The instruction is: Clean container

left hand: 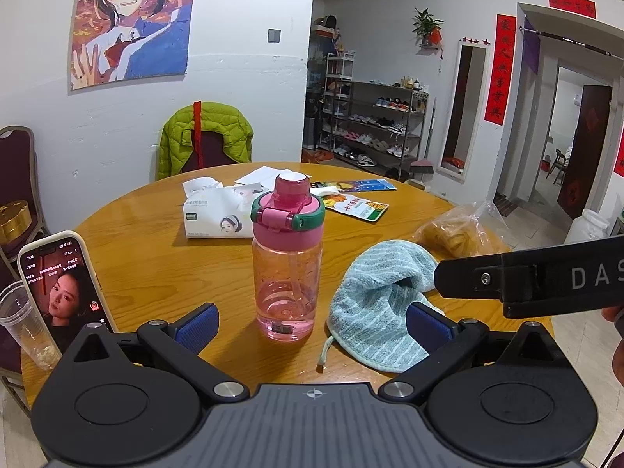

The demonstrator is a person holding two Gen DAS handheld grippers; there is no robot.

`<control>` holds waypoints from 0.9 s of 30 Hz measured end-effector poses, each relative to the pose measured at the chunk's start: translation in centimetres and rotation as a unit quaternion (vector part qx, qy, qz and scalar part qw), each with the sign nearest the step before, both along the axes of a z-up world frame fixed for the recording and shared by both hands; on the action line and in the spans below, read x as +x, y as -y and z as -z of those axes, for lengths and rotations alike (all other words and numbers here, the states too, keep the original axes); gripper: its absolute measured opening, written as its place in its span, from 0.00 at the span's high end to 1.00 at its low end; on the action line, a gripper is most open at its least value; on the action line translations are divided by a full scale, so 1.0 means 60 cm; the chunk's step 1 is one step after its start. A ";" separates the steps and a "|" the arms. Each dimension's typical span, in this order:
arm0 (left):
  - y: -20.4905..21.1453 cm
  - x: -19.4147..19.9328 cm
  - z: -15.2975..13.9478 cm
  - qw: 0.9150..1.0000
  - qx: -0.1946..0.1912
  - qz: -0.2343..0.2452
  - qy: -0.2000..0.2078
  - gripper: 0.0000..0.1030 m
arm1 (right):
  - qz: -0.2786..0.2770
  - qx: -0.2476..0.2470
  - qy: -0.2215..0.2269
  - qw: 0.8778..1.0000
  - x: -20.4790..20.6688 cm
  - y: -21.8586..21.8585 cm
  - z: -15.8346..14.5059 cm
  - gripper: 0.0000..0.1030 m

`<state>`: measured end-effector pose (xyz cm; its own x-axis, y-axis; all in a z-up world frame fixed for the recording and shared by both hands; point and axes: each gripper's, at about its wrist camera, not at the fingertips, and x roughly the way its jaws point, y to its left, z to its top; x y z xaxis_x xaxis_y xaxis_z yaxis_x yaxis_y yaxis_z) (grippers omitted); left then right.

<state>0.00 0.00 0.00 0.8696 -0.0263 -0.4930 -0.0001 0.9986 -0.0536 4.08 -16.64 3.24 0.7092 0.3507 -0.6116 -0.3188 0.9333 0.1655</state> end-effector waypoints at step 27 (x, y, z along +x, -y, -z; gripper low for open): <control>-0.006 -0.001 0.010 1.000 -0.004 0.004 -0.005 0.01 | 0.002 -0.002 0.002 1.000 -0.005 -0.007 0.002 0.00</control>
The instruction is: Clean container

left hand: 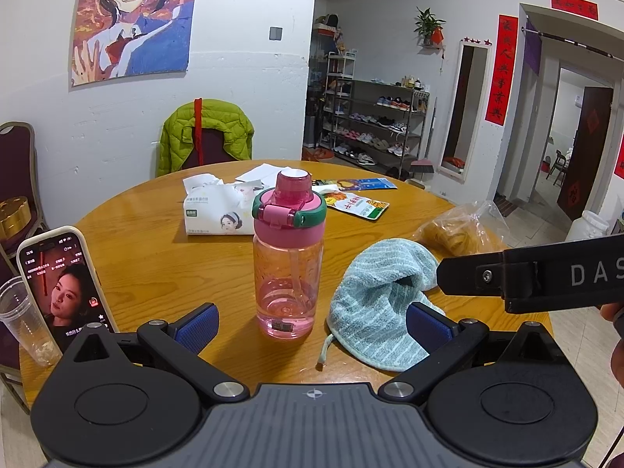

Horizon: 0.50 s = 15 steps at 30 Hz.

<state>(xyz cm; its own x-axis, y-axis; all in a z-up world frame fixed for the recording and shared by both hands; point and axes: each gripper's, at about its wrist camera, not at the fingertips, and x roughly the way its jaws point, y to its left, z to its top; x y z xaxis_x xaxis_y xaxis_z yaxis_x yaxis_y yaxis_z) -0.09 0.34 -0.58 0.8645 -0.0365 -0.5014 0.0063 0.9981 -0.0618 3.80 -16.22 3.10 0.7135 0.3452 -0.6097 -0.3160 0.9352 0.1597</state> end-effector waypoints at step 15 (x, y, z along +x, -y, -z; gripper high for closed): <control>-0.002 0.001 0.004 1.000 -0.003 -0.001 -0.003 0.01 | -0.001 -0.002 -0.001 1.000 0.002 0.003 -0.010 0.00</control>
<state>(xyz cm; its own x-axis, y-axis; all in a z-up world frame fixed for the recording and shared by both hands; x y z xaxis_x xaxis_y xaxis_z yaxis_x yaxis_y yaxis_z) -0.05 0.45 -0.81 0.8617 -0.0370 -0.5060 0.0032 0.9977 -0.0673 3.90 -16.38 3.69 0.7114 0.3440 -0.6129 -0.3174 0.9353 0.1565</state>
